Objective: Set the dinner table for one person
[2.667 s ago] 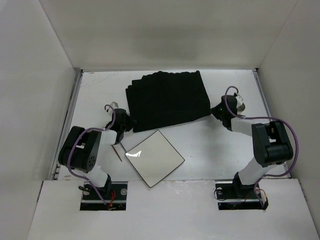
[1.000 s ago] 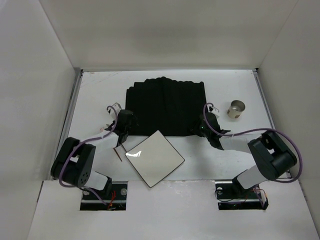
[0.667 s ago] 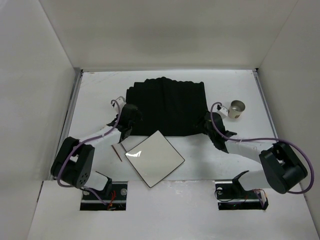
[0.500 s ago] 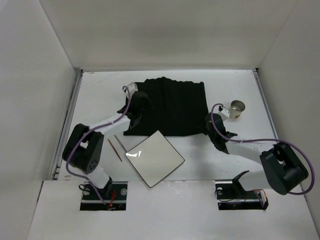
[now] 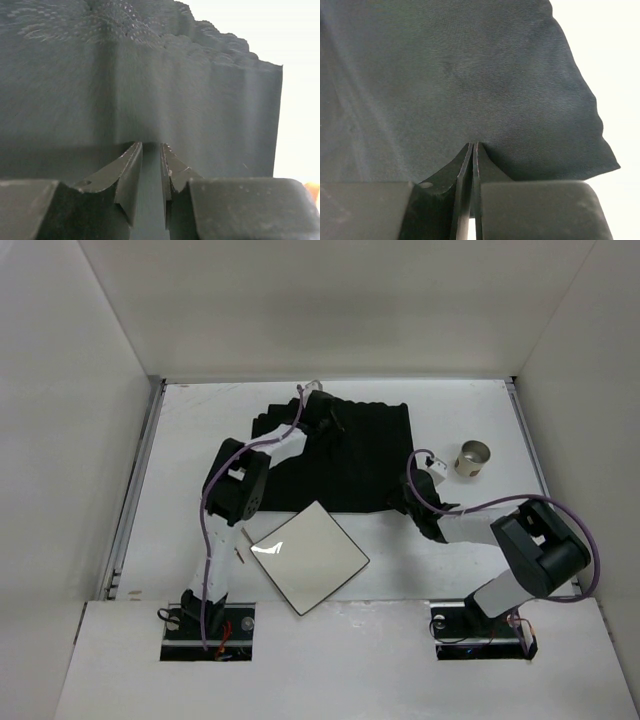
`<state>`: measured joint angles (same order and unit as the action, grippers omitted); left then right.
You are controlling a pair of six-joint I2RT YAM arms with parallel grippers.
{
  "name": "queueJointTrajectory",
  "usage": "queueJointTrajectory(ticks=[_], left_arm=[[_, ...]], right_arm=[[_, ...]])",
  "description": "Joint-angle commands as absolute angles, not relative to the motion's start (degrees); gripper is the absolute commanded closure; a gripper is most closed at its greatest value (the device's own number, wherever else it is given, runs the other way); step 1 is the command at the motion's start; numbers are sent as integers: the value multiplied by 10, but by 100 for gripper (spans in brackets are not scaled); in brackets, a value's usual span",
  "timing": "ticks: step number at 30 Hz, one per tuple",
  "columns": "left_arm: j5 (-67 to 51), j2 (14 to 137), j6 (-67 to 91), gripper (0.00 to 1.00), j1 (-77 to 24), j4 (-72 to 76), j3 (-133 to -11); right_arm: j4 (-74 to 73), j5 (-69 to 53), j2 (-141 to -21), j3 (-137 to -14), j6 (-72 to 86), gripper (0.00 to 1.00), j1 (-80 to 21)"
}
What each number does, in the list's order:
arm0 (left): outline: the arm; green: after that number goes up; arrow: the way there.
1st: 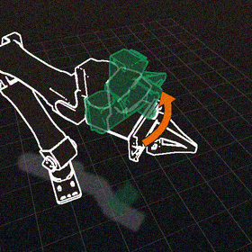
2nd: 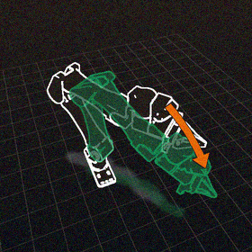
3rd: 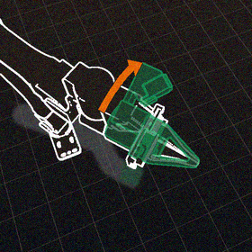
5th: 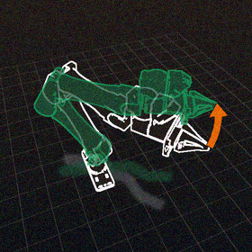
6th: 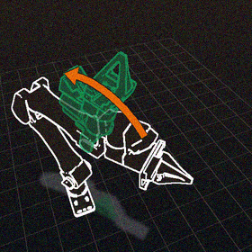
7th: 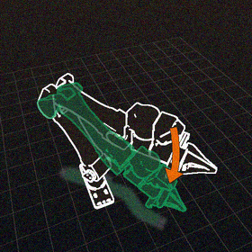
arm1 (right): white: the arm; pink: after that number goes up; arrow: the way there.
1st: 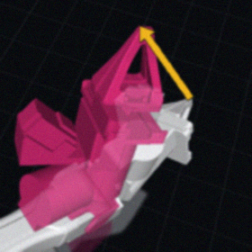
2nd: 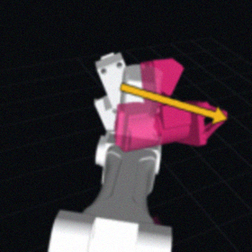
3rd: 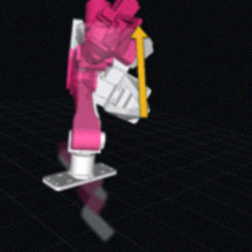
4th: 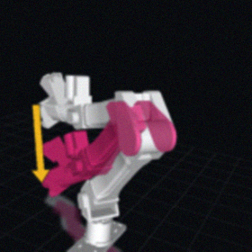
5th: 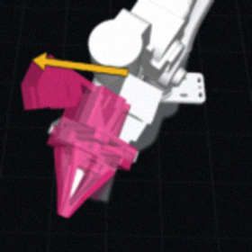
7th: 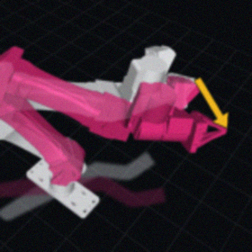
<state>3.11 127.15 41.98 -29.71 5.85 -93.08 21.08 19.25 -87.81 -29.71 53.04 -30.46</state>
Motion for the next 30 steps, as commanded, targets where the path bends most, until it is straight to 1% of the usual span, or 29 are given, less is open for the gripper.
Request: queueJointTrajectory(ticks=[1, 4, 7, 9, 10, 12, 13, 14, 15, 17, 20, 24, 26, 28, 30], left_arm=[[12, 1314, 417, 80, -285, -14, -1002], [53, 1335, 431, 79, -269, -26, -1012], [71, 1323, 439, 75, -260, -18, -989], [66, 1298, 442, 71, -259, 3, -963], [59, 1280, 442, 68, -261, 23, -942], [32, 1239, 449, 63, -266, 62, -902], [24, 1221, 452, 62, -268, 75, -886], [20, 1196, 454, 61, -271, 92, -862], [20, 1170, 456, 60, -274, 109, -837], [23, 1126, 456, 60, -276, 138, -787], [38, 1061, 456, 60, -273, 173, -697], [70, 989, 465, 60, -261, 201, -575], [76, 956, 466, 60, -258, 214, -524], [79, 926, 461, 61, -258, 224, -488], [88, 896, 454, 61, -261, 228, -451]], right_arm=[[228, 184, -882, -301, 535, 90, -311], [222, 192, -871, -294, 532, 90, -311], [219, 191, -866, -287, 537, 90, -312], [216, 192, -859, -286, 531, 85, -317], [215, 192, -851, -284, 529, 79, -318], [215, 192, -819, -276, 519, 61, -319], [215, 193, -799, -272, 513, 52, -323], [215, 193, -779, -267, 503, 45, -329], [214, 193, -758, -262, 490, 40, -337], [207, 186, -717, -250, 466, 35, -355], [182, 151, -665, -225, 452, 33, -392], [152, 79, -612, -175, 477, 39, -433], [138, 70, -572, -143, 498, 39, -456], [116, 74, -522, -113, 522, 38, -471], [84, 69, -469, -93, 543, 34, -471]])
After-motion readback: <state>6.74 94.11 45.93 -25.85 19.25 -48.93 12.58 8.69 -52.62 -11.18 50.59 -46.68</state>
